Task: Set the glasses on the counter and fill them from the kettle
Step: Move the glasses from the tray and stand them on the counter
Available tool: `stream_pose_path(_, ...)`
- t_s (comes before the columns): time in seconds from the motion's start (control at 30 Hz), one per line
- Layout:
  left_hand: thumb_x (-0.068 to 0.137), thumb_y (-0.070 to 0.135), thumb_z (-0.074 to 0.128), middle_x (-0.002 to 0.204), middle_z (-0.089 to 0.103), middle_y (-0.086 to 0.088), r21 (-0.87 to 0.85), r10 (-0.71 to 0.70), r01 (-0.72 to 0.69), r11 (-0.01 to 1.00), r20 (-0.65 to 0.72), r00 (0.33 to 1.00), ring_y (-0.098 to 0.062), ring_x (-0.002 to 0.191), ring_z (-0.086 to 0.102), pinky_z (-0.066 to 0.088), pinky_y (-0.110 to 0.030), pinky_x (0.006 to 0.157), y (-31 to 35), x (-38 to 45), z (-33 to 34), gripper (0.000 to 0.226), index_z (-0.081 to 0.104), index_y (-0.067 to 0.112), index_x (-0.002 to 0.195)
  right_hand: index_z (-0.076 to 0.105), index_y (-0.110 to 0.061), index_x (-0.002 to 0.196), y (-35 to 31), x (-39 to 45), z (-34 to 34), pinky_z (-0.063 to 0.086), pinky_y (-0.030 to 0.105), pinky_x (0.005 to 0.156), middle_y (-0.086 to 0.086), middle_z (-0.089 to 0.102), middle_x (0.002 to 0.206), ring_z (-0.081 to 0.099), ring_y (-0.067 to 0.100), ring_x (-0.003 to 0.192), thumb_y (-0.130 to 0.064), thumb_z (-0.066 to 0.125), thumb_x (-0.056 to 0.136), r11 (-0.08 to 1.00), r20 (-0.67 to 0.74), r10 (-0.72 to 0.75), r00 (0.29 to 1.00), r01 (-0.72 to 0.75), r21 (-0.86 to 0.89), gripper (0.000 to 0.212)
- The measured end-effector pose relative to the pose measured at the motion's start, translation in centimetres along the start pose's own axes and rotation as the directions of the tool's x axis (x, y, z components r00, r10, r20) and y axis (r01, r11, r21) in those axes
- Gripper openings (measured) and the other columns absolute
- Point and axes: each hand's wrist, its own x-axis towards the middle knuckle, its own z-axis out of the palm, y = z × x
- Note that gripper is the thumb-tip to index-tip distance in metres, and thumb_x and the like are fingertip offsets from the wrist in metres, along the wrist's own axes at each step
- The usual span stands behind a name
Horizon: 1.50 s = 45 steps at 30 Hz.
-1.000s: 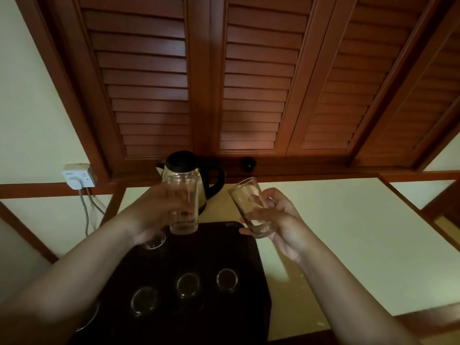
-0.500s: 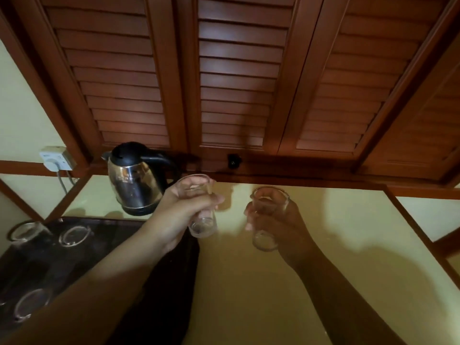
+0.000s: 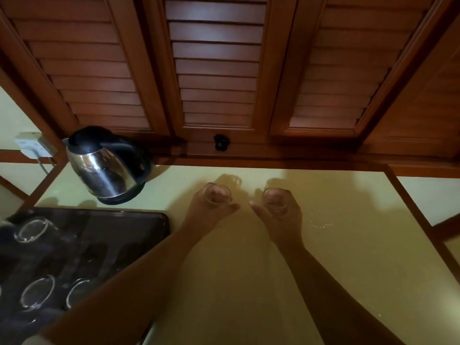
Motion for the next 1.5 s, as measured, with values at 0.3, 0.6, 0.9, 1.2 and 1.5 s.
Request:
stream_pose_path(0.3,0.080,0.004,0.090,0.090,0.072,0.003,0.122,-0.045,0.053,0.991,-0.065,0.997,-0.001,0.079,0.070,0.059,-0.018,0.072,-1.0,0.5,2.0,0.029,0.066,0.005,0.095,0.066,-0.020,0.101,2.0,1.8,1.4,0.057,0.019,0.078,-0.006,0.071,0.098,0.069,0.009,0.091,-0.021,0.093,0.075,0.996,0.110,0.036,0.993,-0.026,-0.090,0.038)
stream_pose_path(0.6,0.064,0.055,0.087,0.105,0.073,0.006,0.144,-0.065,0.081,0.986,-0.111,0.992,-0.018,0.100,0.073,0.063,-0.051,0.089,-1.6,-0.3,1.5,0.054,0.064,0.025,0.102,0.063,-0.020,0.119,2.3,2.1,1.4,0.062,0.038,0.090,-0.014,0.069,0.114,0.070,0.012,0.106,-0.042,0.095,0.069,0.994,0.168,0.098,0.981,-0.086,-0.073,0.064)
stream_pose_path(0.9,0.063,0.039,0.102,0.144,0.041,0.032,0.144,0.011,0.010,0.990,-0.141,0.990,0.020,0.130,0.041,0.041,-0.019,0.109,1.5,-4.0,-1.2,0.121,0.030,0.034,0.159,0.029,-0.024,0.163,-2.4,-1.2,-2.5,0.031,0.008,0.108,-0.021,0.033,0.157,0.031,-0.022,0.138,-0.055,0.091,0.070,0.989,0.064,-0.013,0.998,0.022,-0.147,0.116)
stream_pose_path(1.2,0.078,0.019,0.092,0.138,0.063,0.017,0.096,0.061,-0.043,0.994,-0.195,0.979,0.006,0.126,0.060,0.049,-0.010,0.101,9.3,-8.0,-9.8,0.073,0.056,0.031,0.141,0.056,-0.009,0.143,-12.3,-2.2,0.5,0.058,0.027,0.086,-0.004,0.068,0.133,0.068,0.011,0.113,-0.043,0.083,0.079,0.937,0.285,-0.337,0.897,0.349,0.008,0.077)
stream_pose_path(1.5,0.080,0.030,0.084,0.133,0.068,0.007,0.221,0.180,-0.160,0.962,-0.075,0.981,-0.016,0.127,0.067,0.059,-0.041,0.100,11.9,-11.3,-23.8,0.055,0.062,0.032,0.131,0.056,-0.031,0.143,-17.8,-5.8,10.4,0.053,0.036,0.086,-0.014,0.069,0.126,0.066,0.020,0.110,-0.041,0.085,0.084,0.948,0.576,-0.295,0.762,0.307,0.080,0.066)
